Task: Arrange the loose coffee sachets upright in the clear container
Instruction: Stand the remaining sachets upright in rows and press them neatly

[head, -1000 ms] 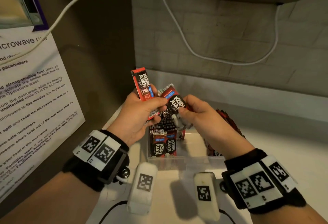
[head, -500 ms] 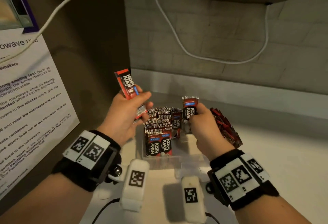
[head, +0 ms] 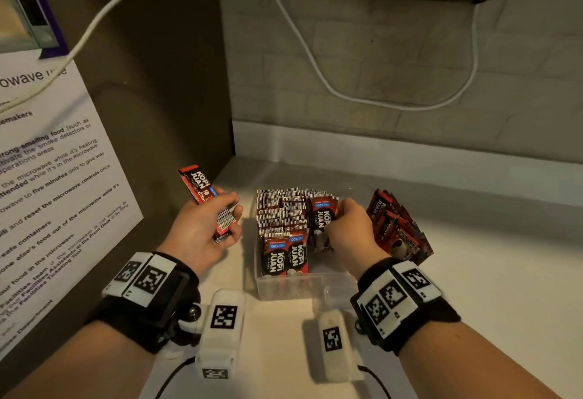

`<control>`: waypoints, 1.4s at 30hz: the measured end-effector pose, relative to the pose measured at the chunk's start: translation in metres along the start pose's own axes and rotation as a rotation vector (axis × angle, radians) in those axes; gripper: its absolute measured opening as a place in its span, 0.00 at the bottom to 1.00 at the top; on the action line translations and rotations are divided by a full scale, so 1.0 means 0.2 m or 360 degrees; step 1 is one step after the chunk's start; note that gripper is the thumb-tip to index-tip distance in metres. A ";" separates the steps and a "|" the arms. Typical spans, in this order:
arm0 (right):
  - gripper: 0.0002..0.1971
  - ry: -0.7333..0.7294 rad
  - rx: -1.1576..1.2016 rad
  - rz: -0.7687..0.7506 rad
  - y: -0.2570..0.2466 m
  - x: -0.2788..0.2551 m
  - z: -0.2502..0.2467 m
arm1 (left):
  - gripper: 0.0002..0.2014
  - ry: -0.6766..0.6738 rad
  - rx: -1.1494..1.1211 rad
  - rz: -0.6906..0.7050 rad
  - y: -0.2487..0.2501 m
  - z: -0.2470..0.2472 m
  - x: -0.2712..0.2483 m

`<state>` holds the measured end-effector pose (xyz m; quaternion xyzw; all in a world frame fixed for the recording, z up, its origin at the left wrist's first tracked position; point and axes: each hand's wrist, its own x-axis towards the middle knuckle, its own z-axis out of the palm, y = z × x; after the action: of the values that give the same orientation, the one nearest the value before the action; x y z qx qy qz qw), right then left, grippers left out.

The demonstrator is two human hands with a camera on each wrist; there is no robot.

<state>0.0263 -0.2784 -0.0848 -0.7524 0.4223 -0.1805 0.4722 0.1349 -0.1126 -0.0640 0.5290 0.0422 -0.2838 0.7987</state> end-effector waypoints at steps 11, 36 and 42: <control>0.15 -0.0064 -0.0359 -0.0069 -0.01 -0.02 0.03 | 0.09 -0.0010 0.0042 -0.0035 -0.02 0.00 0.01; 0.19 0.0136 -0.0321 -0.0322 -0.05 -0.05 -0.07 | 0.15 -0.0079 -0.0025 0.0076 0.08 0.03 -0.03; 0.05 -0.0040 0.0366 -0.0648 -0.21 -0.13 -0.15 | 0.13 -0.0523 0.0146 0.0127 0.10 0.15 -0.15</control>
<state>0.0105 -0.2648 -0.0311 -0.7654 0.2327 -0.3097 0.5140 0.1120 -0.1209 -0.0231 0.5127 -0.1229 -0.3361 0.7804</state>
